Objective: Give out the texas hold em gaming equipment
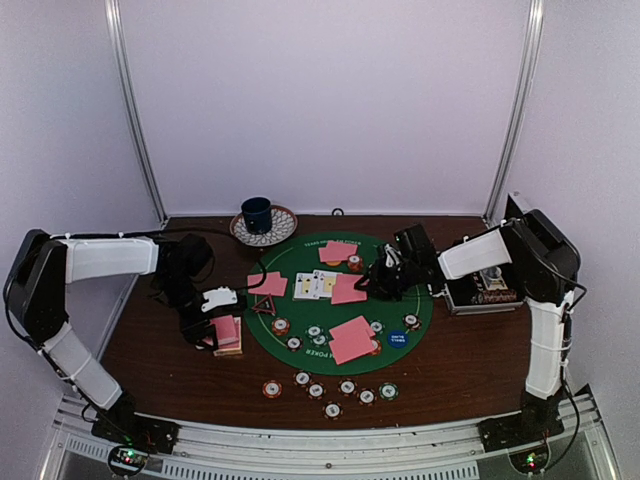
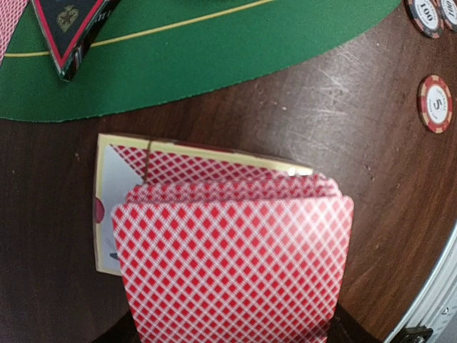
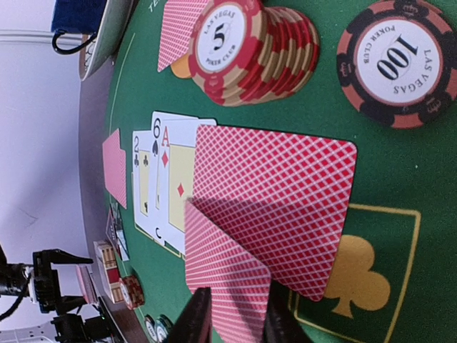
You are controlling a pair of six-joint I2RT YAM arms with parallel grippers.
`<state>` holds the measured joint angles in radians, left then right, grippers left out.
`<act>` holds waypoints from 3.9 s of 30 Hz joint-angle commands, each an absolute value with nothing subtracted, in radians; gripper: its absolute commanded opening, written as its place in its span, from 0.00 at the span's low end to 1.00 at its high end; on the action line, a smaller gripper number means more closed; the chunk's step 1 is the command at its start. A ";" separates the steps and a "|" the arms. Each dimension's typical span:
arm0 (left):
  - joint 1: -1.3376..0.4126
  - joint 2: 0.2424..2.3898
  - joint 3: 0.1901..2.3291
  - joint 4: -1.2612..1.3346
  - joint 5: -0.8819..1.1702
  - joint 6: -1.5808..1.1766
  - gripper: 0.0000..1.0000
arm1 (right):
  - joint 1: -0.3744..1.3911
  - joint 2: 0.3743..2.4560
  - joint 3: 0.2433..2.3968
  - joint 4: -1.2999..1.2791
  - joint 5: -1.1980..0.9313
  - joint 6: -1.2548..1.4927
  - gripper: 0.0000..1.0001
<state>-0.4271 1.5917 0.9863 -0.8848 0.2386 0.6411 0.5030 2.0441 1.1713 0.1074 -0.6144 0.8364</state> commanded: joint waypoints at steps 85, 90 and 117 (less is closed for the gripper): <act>0.126 1.580 0.780 0.266 0.307 -0.075 0.98 | 0.188 1.339 0.388 0.687 0.661 0.033 1.00; 0.120 1.582 0.729 0.252 0.272 -0.063 0.97 | 0.145 1.419 0.355 0.883 0.582 -0.002 0.99; 0.004 1.565 0.350 0.881 0.115 0.007 0.98 | 0.093 1.566 0.370 1.001 0.321 -0.035 1.00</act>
